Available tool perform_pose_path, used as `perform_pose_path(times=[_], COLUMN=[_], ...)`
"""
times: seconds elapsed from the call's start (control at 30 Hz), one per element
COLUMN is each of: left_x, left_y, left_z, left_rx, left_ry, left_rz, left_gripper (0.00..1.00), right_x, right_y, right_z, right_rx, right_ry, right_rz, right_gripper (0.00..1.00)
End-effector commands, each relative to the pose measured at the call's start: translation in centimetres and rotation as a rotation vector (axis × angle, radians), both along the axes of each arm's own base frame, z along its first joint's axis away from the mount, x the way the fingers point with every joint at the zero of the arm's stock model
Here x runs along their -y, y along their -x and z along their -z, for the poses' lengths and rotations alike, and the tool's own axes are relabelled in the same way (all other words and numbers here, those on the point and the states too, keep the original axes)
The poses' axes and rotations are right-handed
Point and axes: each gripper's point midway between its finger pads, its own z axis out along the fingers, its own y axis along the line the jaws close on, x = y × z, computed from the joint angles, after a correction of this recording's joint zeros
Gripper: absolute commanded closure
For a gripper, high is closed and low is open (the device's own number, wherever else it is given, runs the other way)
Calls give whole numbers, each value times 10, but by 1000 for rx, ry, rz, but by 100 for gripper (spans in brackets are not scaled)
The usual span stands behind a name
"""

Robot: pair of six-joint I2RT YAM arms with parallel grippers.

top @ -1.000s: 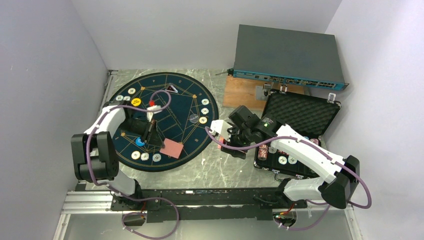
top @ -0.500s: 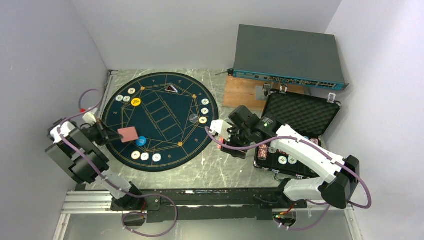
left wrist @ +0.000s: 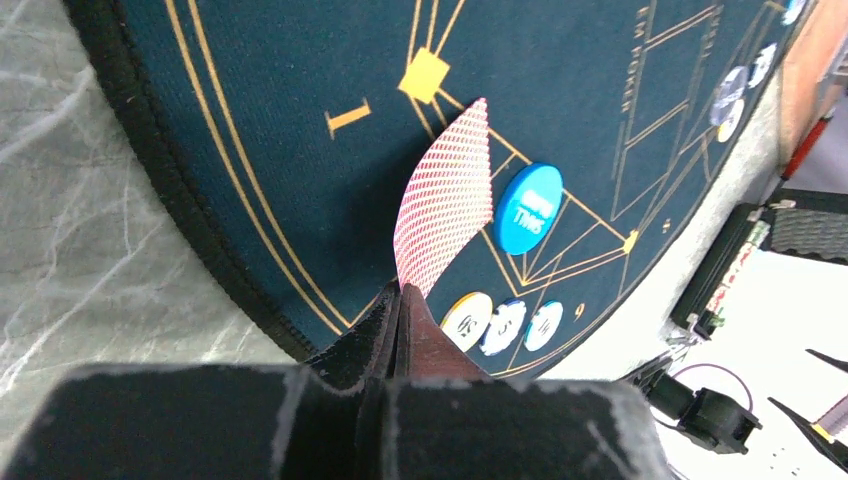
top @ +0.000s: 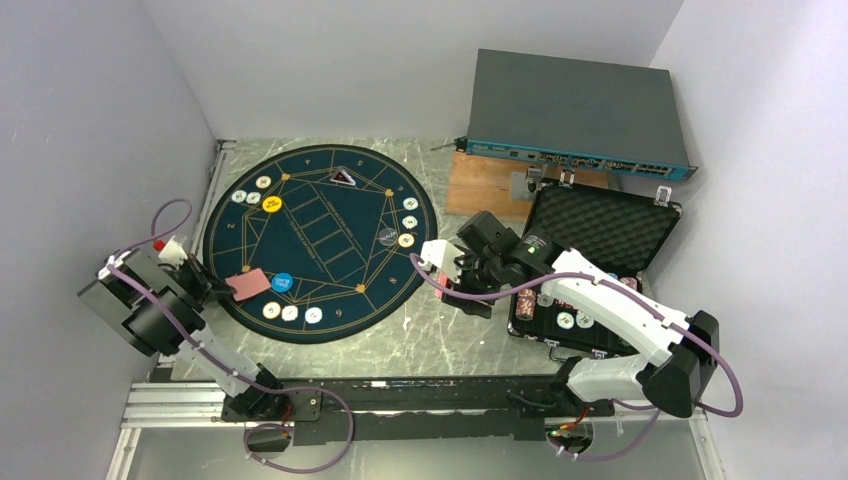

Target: Distribute texas hold em gaming equipment

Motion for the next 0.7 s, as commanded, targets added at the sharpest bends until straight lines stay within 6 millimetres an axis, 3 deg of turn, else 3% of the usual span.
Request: perform_pose_path(times=[0.0,0.03,0.13,0.23,0.33,0.43,0.53,0.67], left_x=[-8,-8,-14,-22,-23,-15,37,151], left_y=[2,3,7,7,3,-7,-27,-40], left_z=[9,11,13,5,-16,-51,-98,-153], left_rx=[-83,-97,-130,-119,-63,45,258,479], left_ry=[-84,-90,-139,-197,-252,-338,-316,-97], left_rz=[65,76,78,73,90,160,327,563], left_gripper=[100,97,61,38,28,17,12,8], right_x=[-12,-13,-13,-14,-14,-14,-19,-29], right_y=[-7,-8,-9,-9,-8,-8,-7,-7], right_z=[-12,-12,-13,-13,-13,-14,-17,-24], right_rx=[37,37,40,43,43,47,52,59], right_ry=[-66,-66,-67,-69,-75,-84,-117,-172], right_rz=[-13,-16,-14,-16,-18,-18,-24,-39], right_gripper=[100,100,100,100,100,100,100,100])
